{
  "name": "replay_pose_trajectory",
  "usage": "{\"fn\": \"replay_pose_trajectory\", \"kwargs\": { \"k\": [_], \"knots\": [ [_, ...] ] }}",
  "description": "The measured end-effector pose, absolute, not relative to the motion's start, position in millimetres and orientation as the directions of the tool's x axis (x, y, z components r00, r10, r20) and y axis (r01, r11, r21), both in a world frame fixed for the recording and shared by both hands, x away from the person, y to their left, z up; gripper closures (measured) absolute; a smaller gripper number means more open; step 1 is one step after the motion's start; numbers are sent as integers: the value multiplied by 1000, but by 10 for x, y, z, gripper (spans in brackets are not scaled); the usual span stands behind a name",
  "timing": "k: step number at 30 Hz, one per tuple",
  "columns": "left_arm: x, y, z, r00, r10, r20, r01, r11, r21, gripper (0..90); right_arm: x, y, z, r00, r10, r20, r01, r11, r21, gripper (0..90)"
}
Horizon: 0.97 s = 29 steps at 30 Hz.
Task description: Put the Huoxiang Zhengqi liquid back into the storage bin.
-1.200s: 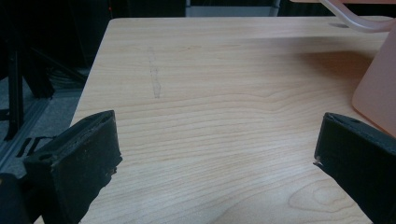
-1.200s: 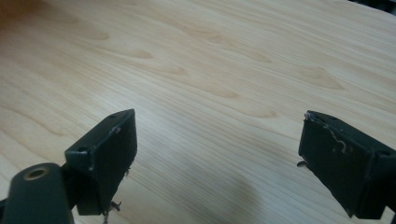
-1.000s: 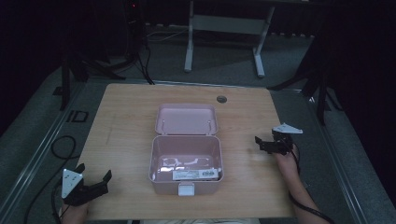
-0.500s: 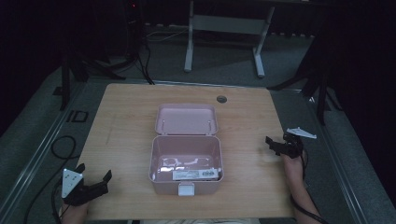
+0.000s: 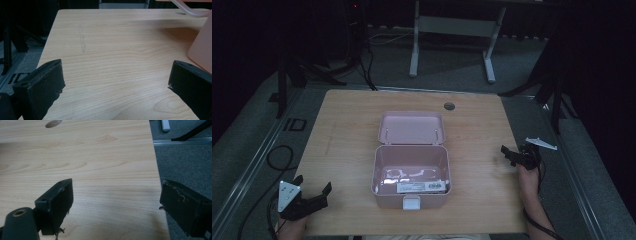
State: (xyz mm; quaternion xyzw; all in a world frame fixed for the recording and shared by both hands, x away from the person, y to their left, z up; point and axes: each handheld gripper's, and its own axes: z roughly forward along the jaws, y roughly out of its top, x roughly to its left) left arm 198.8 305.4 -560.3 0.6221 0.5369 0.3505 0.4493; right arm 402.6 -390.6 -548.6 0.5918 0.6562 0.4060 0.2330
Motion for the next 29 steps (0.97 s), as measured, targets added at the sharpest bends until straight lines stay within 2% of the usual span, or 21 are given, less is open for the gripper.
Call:
{"fn": "replay_pose_trajectory", "kwargs": {
  "k": [29],
  "knots": [
    [1988,3063,-5604,179,982,-53,353,-14,935,3,4034,-3907,-5543,-168,977,133,600,-6,800,116]
  ]
}}
